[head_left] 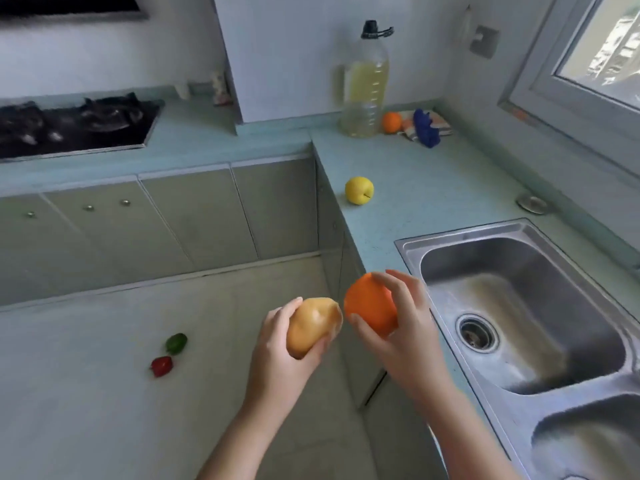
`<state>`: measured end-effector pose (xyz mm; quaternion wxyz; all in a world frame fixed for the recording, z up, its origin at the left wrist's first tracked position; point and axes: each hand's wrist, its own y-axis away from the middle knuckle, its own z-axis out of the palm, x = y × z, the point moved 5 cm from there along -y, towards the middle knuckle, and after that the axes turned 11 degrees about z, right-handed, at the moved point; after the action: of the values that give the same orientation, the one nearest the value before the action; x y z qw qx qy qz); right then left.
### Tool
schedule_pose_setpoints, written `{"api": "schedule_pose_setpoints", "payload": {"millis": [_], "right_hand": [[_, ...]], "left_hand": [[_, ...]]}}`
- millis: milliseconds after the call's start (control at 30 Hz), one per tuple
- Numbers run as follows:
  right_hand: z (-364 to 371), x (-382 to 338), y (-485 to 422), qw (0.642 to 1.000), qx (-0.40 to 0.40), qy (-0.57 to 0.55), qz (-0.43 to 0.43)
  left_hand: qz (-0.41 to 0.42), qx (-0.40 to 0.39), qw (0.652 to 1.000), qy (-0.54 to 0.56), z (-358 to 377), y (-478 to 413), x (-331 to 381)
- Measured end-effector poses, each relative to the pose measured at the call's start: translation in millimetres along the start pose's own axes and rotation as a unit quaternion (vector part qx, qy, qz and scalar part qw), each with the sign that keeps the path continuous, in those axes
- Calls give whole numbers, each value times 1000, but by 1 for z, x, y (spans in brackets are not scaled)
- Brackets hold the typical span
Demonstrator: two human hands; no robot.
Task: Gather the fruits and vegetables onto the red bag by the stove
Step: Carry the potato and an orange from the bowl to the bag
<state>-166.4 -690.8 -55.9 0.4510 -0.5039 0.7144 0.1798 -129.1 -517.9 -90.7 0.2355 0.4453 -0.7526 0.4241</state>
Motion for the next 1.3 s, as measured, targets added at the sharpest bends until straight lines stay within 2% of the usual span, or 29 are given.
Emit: {"api": "schedule_pose_setpoints", "payload": {"millis": [200,400,867,1100,1300], "right_hand": [[63,-34,-7,995,-88,-3,-55],[151,-101,5,974,-172,15,-146],[388,-275,67,940,-266,1,-215],[481,-332,101,904,-338,-13,-262],[558,-363,106,879,-393,-33,-268]], "left_hand": [[-74,75,994,-22,-63,16,-36],[-136,168,975,-59,-147,38,-86],[-230,310,921,-57,-384,85,-248],[-277,368,885,-67,-451,124,-292],[-315,400,857,-83,-496,131,-331]]}}
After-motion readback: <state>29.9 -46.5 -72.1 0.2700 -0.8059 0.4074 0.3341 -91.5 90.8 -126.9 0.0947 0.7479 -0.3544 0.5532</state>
